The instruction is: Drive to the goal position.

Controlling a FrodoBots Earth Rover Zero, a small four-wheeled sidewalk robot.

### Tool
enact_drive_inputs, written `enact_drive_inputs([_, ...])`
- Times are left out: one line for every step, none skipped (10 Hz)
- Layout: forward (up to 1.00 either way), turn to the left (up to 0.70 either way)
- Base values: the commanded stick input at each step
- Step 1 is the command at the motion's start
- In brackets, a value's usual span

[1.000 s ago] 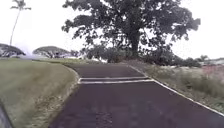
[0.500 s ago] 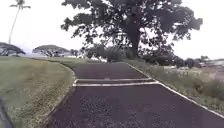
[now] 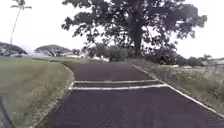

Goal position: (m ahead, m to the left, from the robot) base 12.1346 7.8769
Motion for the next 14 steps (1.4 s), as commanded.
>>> enact_drive_inputs([0.70,0.00])
enact_drive_inputs([0.70,0.00])
enact_drive_inputs([0.70,0.03])
enact_drive_inputs([0.70,0.13])
enact_drive_inputs([0.70,0.25])
enact_drive_inputs([0.70,0.31])
enact_drive_inputs([0.70,0.16])
enact_drive_inputs([0.70,0.00])
enact_drive_inputs([0.70,0.00])
enact_drive_inputs([0.70,0.00])
enact_drive_inputs([0.70,0.00])
enact_drive_inputs([0.70,0.00])
enact_drive_inputs([0.70,0.00])
enact_drive_inputs([0.70,0.00])
